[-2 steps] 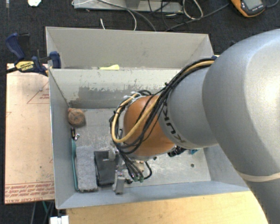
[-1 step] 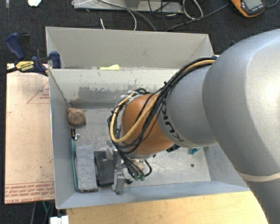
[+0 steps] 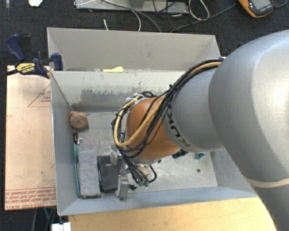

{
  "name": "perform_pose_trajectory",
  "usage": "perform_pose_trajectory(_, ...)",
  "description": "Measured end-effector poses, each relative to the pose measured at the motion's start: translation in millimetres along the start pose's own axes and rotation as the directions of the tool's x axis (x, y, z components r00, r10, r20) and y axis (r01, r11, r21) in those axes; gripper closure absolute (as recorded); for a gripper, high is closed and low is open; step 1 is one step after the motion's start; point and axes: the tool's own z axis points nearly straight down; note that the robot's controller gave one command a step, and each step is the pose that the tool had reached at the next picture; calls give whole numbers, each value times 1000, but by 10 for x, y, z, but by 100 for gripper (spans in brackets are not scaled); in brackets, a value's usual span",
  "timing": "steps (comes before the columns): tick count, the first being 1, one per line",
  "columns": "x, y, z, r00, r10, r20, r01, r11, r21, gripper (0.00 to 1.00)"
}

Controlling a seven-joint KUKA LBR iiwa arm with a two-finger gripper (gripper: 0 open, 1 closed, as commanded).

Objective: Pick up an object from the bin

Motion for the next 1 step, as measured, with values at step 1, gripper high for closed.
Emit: perform_pose_trajectory(1,-5,15,-1,1000,-23,-1,23,1000,-1,100)
